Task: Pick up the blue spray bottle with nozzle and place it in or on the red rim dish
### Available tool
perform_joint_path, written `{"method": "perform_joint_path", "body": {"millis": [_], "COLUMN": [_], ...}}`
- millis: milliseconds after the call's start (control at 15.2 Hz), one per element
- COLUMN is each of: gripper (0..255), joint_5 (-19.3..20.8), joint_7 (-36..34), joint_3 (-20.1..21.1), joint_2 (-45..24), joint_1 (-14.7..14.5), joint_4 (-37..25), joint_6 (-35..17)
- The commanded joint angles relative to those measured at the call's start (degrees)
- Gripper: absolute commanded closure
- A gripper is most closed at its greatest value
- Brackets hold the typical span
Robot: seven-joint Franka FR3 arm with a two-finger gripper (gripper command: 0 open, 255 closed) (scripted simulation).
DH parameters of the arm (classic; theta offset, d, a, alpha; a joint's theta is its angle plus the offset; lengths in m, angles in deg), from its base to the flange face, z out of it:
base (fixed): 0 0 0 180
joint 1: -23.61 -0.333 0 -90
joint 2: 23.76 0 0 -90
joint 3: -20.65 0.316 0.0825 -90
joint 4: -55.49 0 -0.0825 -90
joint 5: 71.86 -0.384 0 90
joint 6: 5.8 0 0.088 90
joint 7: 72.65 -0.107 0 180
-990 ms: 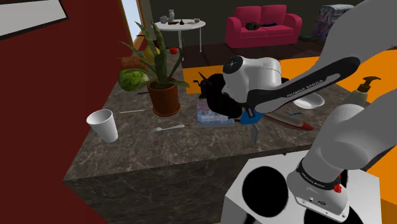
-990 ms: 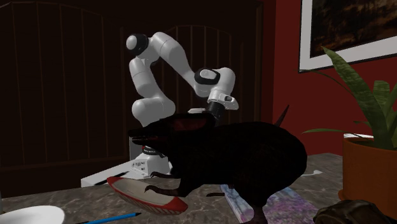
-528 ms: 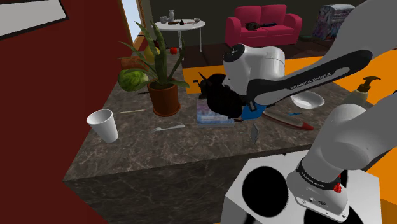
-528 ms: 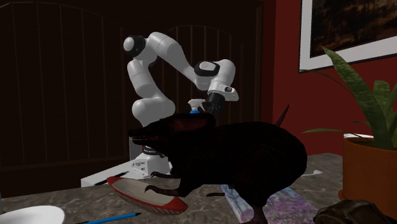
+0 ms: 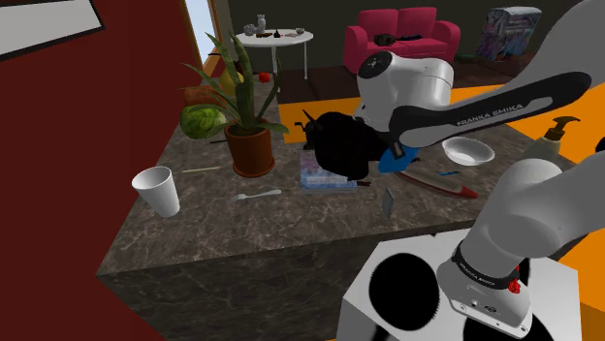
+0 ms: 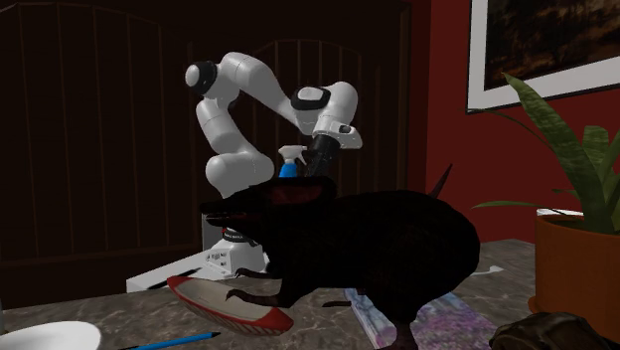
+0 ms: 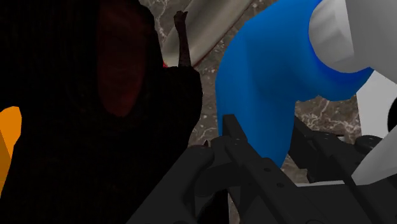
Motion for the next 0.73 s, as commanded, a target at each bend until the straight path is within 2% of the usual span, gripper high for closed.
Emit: {"method": "perform_joint_path", "body": {"millis": [0, 330, 660], "gripper": [255, 255, 255], "joint_5": [2.2, 8.7, 16.0], "joint_7": [2.6, 9.0, 15.4], "joint_3": [-2.4, -9.3, -16.9], "joint_2": [2.2, 6.4, 7.8], "joint_1": [1.6, 6.8, 12.7], "joint_4": [1.7, 5.2, 6.4], "joint_6": [-0.9, -4.3, -8.7]}}
